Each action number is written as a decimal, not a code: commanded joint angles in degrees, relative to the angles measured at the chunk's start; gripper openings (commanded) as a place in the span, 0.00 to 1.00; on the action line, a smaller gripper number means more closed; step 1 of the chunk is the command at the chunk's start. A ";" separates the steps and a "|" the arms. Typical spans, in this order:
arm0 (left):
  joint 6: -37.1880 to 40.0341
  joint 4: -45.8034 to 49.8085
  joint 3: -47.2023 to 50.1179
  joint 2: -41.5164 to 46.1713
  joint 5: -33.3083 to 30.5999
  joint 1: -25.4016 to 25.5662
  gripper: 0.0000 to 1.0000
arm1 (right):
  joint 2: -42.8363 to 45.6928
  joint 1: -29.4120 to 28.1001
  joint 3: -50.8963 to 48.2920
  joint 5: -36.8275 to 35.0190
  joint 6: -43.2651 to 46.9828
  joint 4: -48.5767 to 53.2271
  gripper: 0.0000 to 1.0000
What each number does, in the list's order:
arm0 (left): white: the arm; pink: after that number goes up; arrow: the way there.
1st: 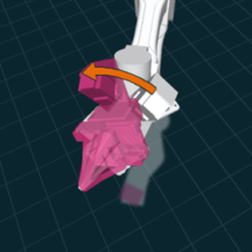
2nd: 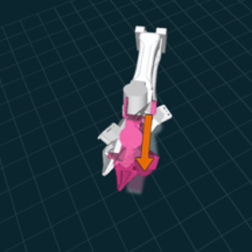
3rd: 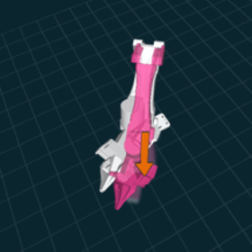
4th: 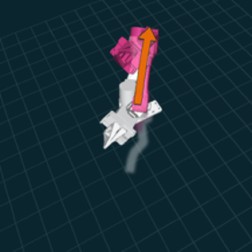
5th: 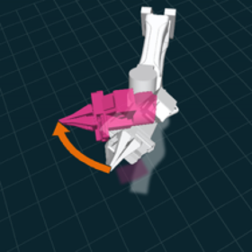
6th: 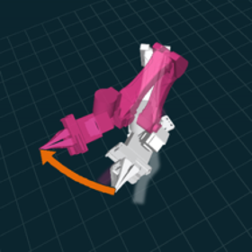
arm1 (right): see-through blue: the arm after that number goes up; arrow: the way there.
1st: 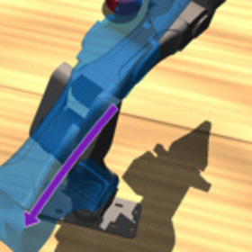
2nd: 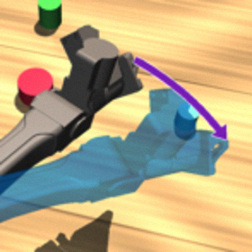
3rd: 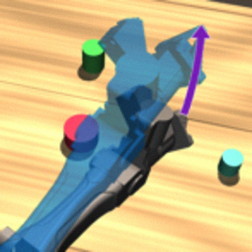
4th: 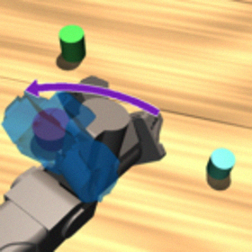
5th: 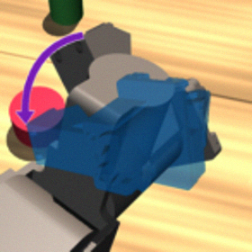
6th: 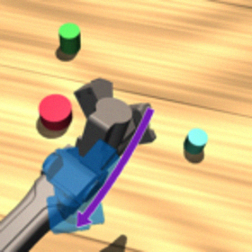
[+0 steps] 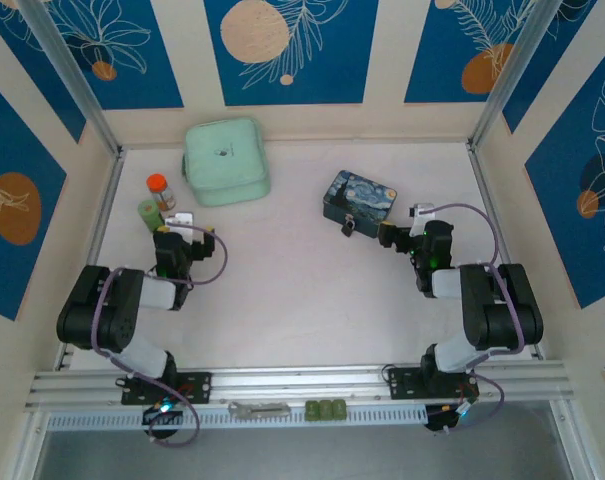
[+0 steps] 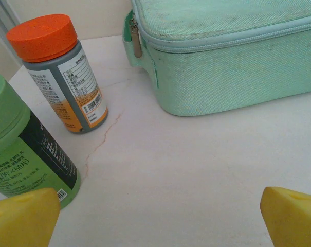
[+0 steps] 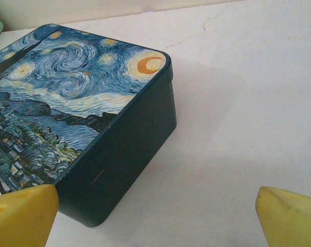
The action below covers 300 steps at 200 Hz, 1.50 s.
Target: Unlock the padlock with the key
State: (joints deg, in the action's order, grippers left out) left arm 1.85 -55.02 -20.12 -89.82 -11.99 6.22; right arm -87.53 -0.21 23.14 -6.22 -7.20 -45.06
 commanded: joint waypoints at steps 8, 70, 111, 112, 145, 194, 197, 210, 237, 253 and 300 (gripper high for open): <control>-0.05 -0.17 -0.89 0.01 1.00 -0.85 1.00 | 0.32 -0.23 0.66 -0.99 1.14 -1.29 0.99; 0.00 -0.41 -0.72 0.02 1.00 -0.78 1.00 | 0.34 -0.21 0.67 -0.99 1.14 -1.26 0.99; -0.08 -0.08 -1.03 0.02 1.13 -0.84 1.00 | 0.42 -0.08 0.68 -0.66 1.05 -1.31 0.99; -0.08 0.01 -1.05 -0.03 1.15 -0.85 1.00 | 0.38 -0.07 0.68 -0.65 1.05 -1.29 0.99; -0.09 -0.16 -0.87 0.00 1.18 -0.86 1.00 | 0.34 0.03 0.83 -0.54 0.96 -1.02 0.99; -0.05 -0.50 -0.71 0.05 1.10 -0.86 1.00 | 0.50 -0.22 0.59 -0.83 1.14 -1.39 0.99; -0.01 -0.52 -0.67 0.08 1.09 -0.86 1.00 | 0.51 -0.23 0.59 -0.88 1.14 -1.36 0.99; 0.00 -0.78 -0.54 0.10 0.72 -0.86 1.00 | 1.34 -0.62 1.13 -3.06 0.73 0.05 0.99; 0.23 1.19 -0.73 2.61 -0.55 -0.39 1.00 | 5.97 -1.15 4.47 -4.66 0.88 9.07 0.99; 0.98 11.28 -3.44 8.81 -2.47 0.59 1.00 | 9.77 -1.63 7.56 -10.88 -1.88 17.90 0.99; -10.78 26.67 -14.13 16.90 0.14 2.73 1.00 | 13.85 5.50 18.46 -10.93 -19.64 53.23 0.91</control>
State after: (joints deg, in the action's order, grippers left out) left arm -0.67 -37.01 -28.95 -75.46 -15.14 7.99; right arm -74.81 1.15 38.44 -16.47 -16.43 -14.26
